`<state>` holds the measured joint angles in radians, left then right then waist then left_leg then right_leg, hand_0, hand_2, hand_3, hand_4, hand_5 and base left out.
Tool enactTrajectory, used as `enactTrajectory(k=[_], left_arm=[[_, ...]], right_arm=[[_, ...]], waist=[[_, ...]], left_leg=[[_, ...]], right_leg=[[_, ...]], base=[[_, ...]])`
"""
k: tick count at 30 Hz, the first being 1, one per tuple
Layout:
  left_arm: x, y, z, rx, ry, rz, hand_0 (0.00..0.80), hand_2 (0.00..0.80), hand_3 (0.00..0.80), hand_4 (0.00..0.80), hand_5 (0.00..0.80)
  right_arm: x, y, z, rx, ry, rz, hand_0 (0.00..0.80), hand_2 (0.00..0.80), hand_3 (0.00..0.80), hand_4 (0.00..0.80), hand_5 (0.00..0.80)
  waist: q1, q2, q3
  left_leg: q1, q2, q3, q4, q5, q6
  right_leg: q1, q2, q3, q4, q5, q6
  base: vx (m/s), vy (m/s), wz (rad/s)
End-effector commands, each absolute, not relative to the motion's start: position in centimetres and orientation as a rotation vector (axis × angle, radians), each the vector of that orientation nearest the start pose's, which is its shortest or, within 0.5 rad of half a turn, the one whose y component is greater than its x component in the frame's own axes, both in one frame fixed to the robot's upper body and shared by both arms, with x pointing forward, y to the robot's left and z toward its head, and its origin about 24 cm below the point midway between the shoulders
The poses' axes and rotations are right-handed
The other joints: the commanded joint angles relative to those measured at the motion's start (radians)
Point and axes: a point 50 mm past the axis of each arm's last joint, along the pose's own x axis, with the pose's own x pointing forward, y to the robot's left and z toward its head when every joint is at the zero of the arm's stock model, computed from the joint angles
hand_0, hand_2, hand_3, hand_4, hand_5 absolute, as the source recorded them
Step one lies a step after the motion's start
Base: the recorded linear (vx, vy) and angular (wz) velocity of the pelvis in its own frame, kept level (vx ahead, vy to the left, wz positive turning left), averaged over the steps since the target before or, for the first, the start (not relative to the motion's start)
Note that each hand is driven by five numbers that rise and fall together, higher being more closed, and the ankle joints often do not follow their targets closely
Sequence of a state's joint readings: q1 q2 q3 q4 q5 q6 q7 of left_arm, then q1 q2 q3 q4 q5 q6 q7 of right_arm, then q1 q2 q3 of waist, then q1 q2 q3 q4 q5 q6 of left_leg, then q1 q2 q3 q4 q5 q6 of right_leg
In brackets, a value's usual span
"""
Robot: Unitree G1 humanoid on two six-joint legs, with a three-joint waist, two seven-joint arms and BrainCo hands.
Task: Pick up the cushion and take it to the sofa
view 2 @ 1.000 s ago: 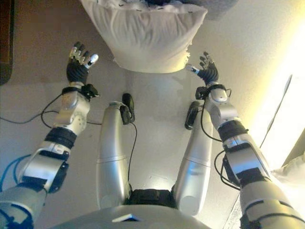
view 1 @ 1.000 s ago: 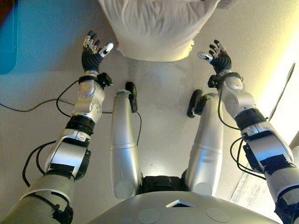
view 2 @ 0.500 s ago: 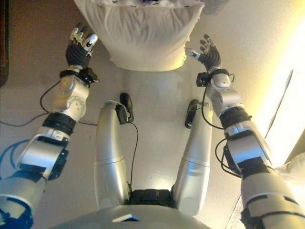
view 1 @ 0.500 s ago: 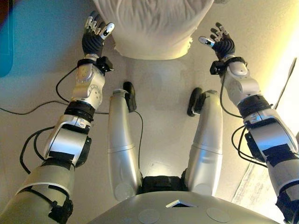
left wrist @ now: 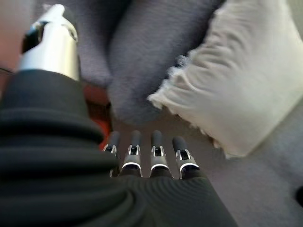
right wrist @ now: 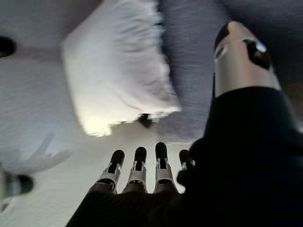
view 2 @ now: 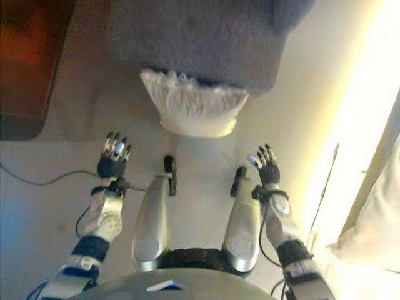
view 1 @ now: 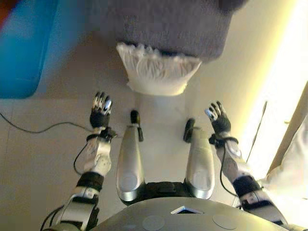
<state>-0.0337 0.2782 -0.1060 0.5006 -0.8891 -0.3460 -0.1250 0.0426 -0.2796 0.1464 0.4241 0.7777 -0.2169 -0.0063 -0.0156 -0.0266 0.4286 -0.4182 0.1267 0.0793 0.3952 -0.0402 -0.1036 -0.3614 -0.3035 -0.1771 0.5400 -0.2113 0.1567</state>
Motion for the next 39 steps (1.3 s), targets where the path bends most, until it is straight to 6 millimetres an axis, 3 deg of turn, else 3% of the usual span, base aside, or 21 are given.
enactTrajectory(k=[1, 6, 9, 11, 13, 15, 17, 20, 22, 25, 28, 30, 34, 39], left_arm=[[24.6, 20.8, -1.8, -0.543, 0.067, 0.039, 0.000, 0.000, 0.000, 0.000, 0.000], [23.1, 20.1, -2.6, -0.529, 0.117, 0.021, 0.000, 0.000, 0.000, 0.000, 0.000], [22.1, 20.1, -3.3, -0.507, 0.170, 0.003, 0.000, 0.000, 0.000, 0.000, 0.000], [21.7, 20.6, -3.6, -0.503, 0.197, -0.005, 0.000, 0.000, 0.000, 0.000, 0.000], [21.5, 21.1, -3.6, -0.514, 0.206, -0.002, 0.000, 0.000, 0.000, 0.000, 0.000], [21.3, 21.6, -3.6, -0.518, 0.207, 0.004, 0.000, 0.000, 0.000, 0.000, 0.000], [21.2, 22.0, -3.5, -0.522, 0.209, 0.018, 0.000, 0.000, 0.000, 0.000, 0.000], [21.3, 21.9, -3.3, -0.528, 0.212, 0.025, 0.000, 0.000, 0.000, 0.000, 0.000], [21.4, 22.0, -3.3, -0.526, 0.213, 0.026, 0.000, 0.000, 0.000, 0.000, 0.000], [21.0, 22.1, -3.2, -0.529, 0.208, 0.032, 0.000, 0.000, 0.000, 0.000, 0.000], [20.3, 22.1, -3.5, -0.543, 0.201, 0.045, 0.000, 0.000, 0.000, 0.000, 0.000], [19.7, 22.2, -3.7, -0.568, 0.208, 0.077, 0.000, 0.000, 0.000, 0.000, 0.000], [19.0, 22.7, -3.4, -0.599, 0.194, 0.102, 0.000, 0.000, 0.000, 0.000, 0.000], [18.9, 22.8, -3.4, -0.614, 0.181, 0.116, 0.000, 0.000, 0.000, 0.000, 0.000]], right_arm=[[22.1, -20.3, -4.1, 0.542, 0.235, -0.138, 0.000, 0.000, 0.000, 0.000, 0.000], [21.2, -18.8, -4.4, 0.590, 0.260, -0.117, 0.000, 0.000, 0.000, 0.000, 0.000], [20.9, -18.2, -4.6, 0.605, 0.268, -0.127, 0.000, 0.000, 0.000, 0.000, 0.000], [20.7, -18.0, -4.7, 0.608, 0.269, -0.132, 0.000, 0.000, 0.000, 0.000, 0.000], [20.1, -17.8, -4.8, 0.592, 0.283, -0.121, 0.000, 0.000, 0.000, 0.000, 0.000], [19.5, -17.9, -5.2, 0.582, 0.307, -0.108, 0.000, 0.000, 0.000, 0.000, 0.000], [18.7, -18.0, -5.7, 0.569, 0.338, -0.094, 0.000, 0.000, 0.000, 0.000, 0.000], [17.9, -18.1, -6.2, 0.550, 0.361, -0.073, 0.000, 0.000, 0.000, 0.000, 0.000], [17.7, -18.6, -6.5, 0.570, 0.368, -0.074, 0.000, 0.000, 0.000, 0.000, 0.000], [17.5, -18.8, -6.5, 0.586, 0.374, -0.062, 0.000, 0.000, 0.000, 0.000, 0.000], [17.0, -18.7, -6.5, 0.605, 0.378, -0.055, 0.000, 0.000, 0.000, 0.000, 0.000], [16.8, -18.6, -6.5, 0.594, 0.393, -0.044, 0.000, 0.000, 0.000, 0.000, 0.000], [16.2, -19.0, -6.1, 0.550, 0.406, -0.026, 0.000, 0.000, 0.000, 0.000, 0.000], [16.0, -20.2, -5.8, 0.508, 0.389, -0.024, 0.000, 0.000, 0.000, 0.000, 0.000]], waist=[[0.020, -0.002, -0.125], [0.029, -0.010, -0.211], [0.033, -0.011, -0.253], [0.030, 0.000, -0.264], [0.018, 0.028, -0.264], [0.004, 0.045, -0.261], [-0.008, 0.036, -0.258], [-0.039, -0.012, -0.249], [-0.064, -0.034, -0.238], [-0.076, -0.050, -0.232], [-0.078, -0.065, -0.254], [-0.080, -0.062, -0.274], [-0.087, -0.049, -0.300], [-0.093, -0.042, -0.322]], left_leg=[[0.085, -0.023, 0.040, -0.047, 0.012, 0.040], [0.218, -0.059, 0.047, -0.132, -0.003, 0.066], [0.280, -0.079, 0.062, -0.161, -0.021, 0.089], [0.319, -0.090, 0.072, -0.174, -0.038, 0.117], [0.353, -0.081, 0.090, -0.185, -0.049, 0.144], [0.373, -0.076, 0.102, -0.191, -0.055, 0.154], [0.387, -0.090, 0.101, -0.193, -0.063, 0.153], [0.394, -0.134, 0.068, -0.180, -0.098, 0.135], [0.401, -0.143, 0.039, -0.159, -0.140, 0.120], [0.437, -0.129, 0.025, -0.147, -0.185, 0.111], [0.456, -0.104, 0.005, -0.136, -0.200, 0.101], [0.496, -0.066, 0.008, -0.149, -0.195, 0.082], [0.492, 0.029, 0.033, -0.107, -0.066, 0.040], [0.450, 0.070, 0.031, 0.019, 0.037, 0.016]], right_leg=[[0.073, -0.031, -0.004, -0.184, 0.244, -0.001], [0.196, -0.025, -0.012, -0.280, 0.295, 0.018], [0.229, -0.036, 0.000, -0.246, 0.329, 0.025], [0.221, -0.041, 0.021, -0.127, 0.350, 0.022], [0.163, -0.035, 0.045, 0.072, 0.382, 0.008], [0.099, -0.021, 0.062, 0.160, 0.414, 0.004], [0.065, -0.015, 0.067, 0.101, 0.456, 0.014], [0.049, -0.013, 0.096, -0.199, 0.505, 0.031], [0.036, -0.018, 0.122, -0.386, 0.532, 0.048], [0.031, -0.007, 0.126, -0.462, 0.541, 0.058], [0.101, 0.016, 0.146, -0.501, 0.487, 0.054], [0.126, 0.043, 0.155, -0.465, 0.447, 0.050], [0.176, 0.109, 0.154, -0.441, 0.359, 0.005], [0.215, 0.159, 0.132, -0.433, 0.302, -0.067]], base=[[0.152, 0.024, 0.33], [0.135, 0.040, -0.01], [0.156, 0.085, -0.09], [0.119, 0.158, -0.08], [0.086, 0.211, -0.03], [0.104, 0.118, 0.02], [0.152, -0.042, -0.04], [0.261, -0.234, 0.06], [0.323, -0.266, 0.10], [0.363, -0.261, 0.34], [0.336, -0.268, 0.80], [0.312, -0.229, 0.63], [0.257, -0.224, 0.19], [0.164, -0.189, 0.17]])
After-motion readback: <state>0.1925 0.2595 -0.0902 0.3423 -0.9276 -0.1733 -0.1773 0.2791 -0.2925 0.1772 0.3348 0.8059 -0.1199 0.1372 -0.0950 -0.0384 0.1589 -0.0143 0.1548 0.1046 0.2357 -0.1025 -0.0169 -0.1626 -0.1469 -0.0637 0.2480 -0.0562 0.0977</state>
